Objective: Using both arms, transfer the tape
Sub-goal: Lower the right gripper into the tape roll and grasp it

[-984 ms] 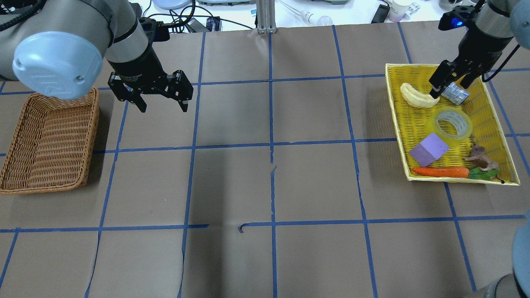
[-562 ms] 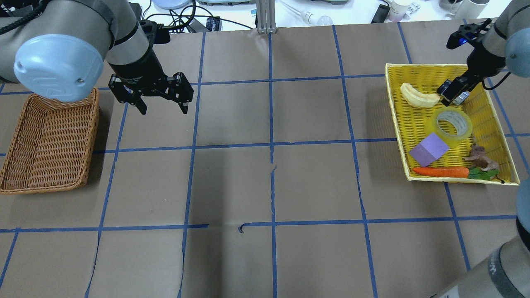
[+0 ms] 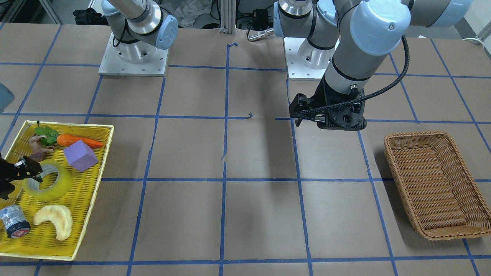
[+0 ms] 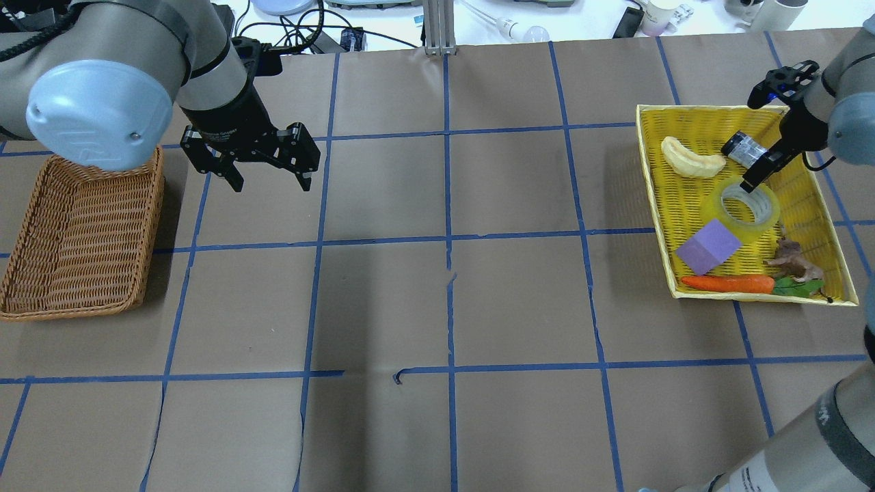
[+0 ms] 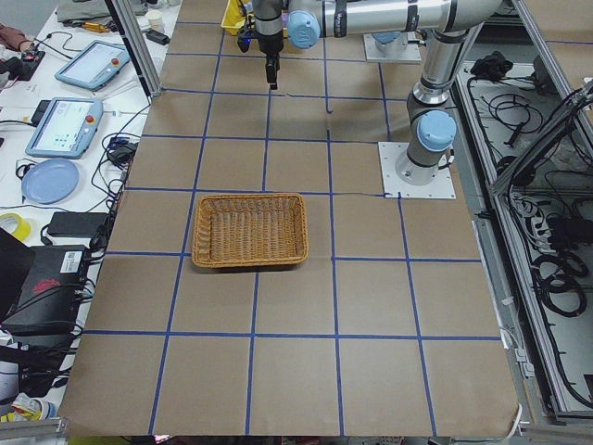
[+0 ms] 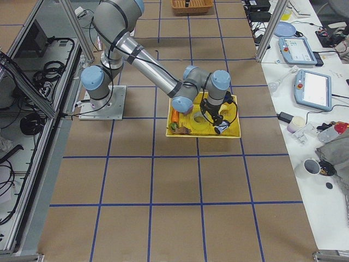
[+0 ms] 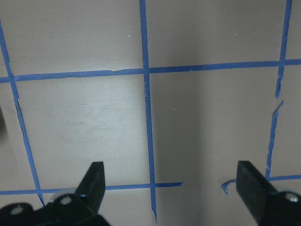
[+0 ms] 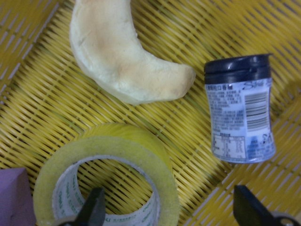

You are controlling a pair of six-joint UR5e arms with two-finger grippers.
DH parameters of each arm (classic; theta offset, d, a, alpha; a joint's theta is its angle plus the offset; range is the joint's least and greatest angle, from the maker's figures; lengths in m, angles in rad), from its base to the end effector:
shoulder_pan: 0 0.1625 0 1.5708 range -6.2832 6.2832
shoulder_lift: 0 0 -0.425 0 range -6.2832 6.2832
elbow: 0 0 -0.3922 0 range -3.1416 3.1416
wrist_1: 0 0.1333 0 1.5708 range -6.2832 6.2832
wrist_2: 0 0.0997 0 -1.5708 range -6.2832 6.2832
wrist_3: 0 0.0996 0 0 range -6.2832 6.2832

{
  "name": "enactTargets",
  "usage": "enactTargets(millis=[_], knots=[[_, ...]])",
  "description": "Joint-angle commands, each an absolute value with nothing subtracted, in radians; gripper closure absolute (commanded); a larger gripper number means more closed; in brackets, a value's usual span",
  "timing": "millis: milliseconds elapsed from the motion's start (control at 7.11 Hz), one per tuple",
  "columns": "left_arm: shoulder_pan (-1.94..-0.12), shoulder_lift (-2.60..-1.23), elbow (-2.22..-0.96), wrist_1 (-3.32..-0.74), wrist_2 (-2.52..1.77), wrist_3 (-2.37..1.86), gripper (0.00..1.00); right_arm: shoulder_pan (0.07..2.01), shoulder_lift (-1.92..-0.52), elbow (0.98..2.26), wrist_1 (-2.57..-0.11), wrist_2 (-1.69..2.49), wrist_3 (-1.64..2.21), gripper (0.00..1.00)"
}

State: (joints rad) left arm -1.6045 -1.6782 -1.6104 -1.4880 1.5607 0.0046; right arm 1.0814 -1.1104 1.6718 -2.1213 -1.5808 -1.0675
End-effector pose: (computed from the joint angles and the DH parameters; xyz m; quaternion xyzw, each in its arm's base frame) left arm -0.1520 -0.5218 0.4218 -0.0190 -0.9993 -0.0322 0.0046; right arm -0.1744 -0.6089 0.2338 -0.2851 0.9585 0.0074 0.0003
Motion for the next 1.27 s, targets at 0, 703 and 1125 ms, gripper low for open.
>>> enactTargets(millis=[0,703,1125], knots=[[-1.605,-1.678,-1.614,-1.488,1.560,0.005,0.00,1.060,-1.108,1.718,-2.129,-1.580,-1.063,0.34],[-1.605,-1.678,-1.617,-1.486,1.560,0.003,0.00,1.058,-1.120,1.688,-2.128,-1.586,-1.060,1.00],[-1.605,-1.678,-1.615,-1.486,1.562,0.005,0.00,1.133,-1.164,1.528,-1.966,-1.574,-1.004,1.00]])
